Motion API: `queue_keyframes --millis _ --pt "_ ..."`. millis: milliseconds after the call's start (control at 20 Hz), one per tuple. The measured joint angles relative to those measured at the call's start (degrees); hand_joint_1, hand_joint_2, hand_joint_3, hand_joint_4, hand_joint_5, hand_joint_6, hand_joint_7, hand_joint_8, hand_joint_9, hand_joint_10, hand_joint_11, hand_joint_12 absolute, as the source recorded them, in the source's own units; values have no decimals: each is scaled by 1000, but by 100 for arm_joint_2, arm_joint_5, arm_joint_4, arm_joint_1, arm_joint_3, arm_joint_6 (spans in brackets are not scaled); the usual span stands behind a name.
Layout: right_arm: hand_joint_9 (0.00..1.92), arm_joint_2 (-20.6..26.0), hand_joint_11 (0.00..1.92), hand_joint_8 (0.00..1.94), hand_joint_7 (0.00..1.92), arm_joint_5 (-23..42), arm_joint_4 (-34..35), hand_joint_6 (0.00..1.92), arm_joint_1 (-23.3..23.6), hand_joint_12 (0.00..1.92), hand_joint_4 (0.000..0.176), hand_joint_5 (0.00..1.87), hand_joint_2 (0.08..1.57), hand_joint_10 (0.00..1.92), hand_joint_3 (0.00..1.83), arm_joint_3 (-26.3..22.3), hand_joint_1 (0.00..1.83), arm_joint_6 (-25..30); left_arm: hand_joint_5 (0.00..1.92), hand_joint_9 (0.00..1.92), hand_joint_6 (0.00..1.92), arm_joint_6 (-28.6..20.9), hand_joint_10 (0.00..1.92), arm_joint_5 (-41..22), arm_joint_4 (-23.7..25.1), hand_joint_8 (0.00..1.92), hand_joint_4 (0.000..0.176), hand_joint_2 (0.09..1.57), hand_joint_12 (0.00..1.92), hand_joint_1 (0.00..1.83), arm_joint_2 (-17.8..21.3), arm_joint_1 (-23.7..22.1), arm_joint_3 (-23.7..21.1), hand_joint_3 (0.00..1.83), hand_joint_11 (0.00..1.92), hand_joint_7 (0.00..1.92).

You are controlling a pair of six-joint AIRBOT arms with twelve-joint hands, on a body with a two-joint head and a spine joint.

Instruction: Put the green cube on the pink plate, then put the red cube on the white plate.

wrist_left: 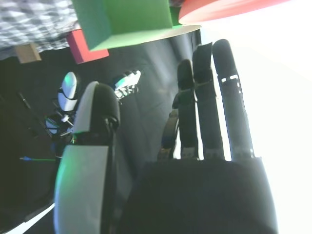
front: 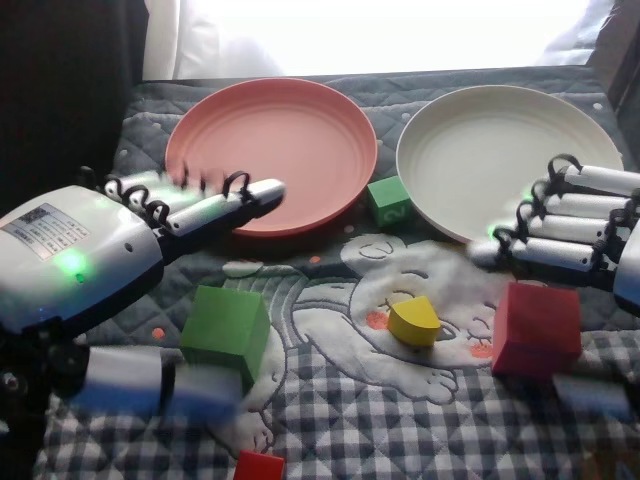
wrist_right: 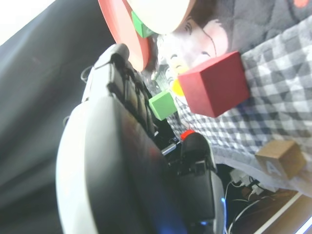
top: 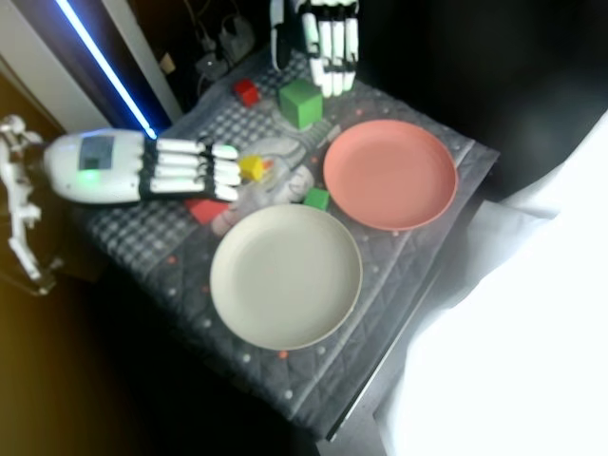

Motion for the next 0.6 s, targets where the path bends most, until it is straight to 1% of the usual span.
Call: queue_keyframes --millis 50,100,150,200,250,300,350,400,500,550,600 --pt "428 0 0 21 516 33 -4 49 0 1380 0 424 802 205 89 0 624 4 59 4 8 4 1 -55 -4 1 132 788 22 525 0 0 0 10 35 2" --pt "455 0 20 19 531 28 0 42 0 1420 0 436 816 200 80 -2 621 4 49 10 3 2 4 -94 -15 3 132 788 30 534 0 0 0 8 50 7" --pt "467 0 34 15 527 24 0 35 0 1432 0 430 829 199 80 0 599 4 58 43 6 4 16 -94 -13 13 116 789 46 522 0 0 0 7 83 35" --pt "458 0 11 9 518 24 0 33 0 1425 0 429 824 191 73 0 608 4 71 62 1 4 6 -90 -15 2 105 806 72 527 -2 0 0 0 85 53" --pt "455 0 1 4 508 26 0 21 0 1444 0 412 845 176 71 -2 615 4 93 103 13 4 2 -96 -11 16 97 863 304 540 -46 0 44 0 20 81" --pt "442 0 0 1 501 24 0 22 0 1448 0 418 847 166 66 0 633 4 138 195 5 4 15 -87 -28 8 85 902 587 514 -138 0 105 0 3 179" --pt "454 0 3 4 510 15 0 20 0 1477 0 426 857 159 59 0 614 4 177 291 6 2 40 -37 -63 16 80 929 882 501 -229 0 168 0 0 271" --pt "457 -2 0 3 511 13 0 19 0 1479 0 425 861 157 57 0 610 4 197 350 7 2 59 24 -61 23 71 939 1065 513 -289 -2 208 1 0 322" --pt "465 -2 0 5 518 13 0 13 0 1410 0 419 855 151 46 0 614 4 242 331 14 4 37 205 -28 5 40 928 1024 524 -459 -9 337 0 0 308" --pt "466 -2 0 5 519 13 0 15 0 1354 0 429 856 143 41 0 670 4 239 299 5 7 17 321 -28 1 49 935 952 551 -503 -9 367 1 0 285" --pt "466 -2 0 5 519 13 0 15 0 1354 0 429 856 143 41 0 670 4 239 299 5 4 17 332 -31 1 49 935 952 551 -505 -9 374 1 0 285"
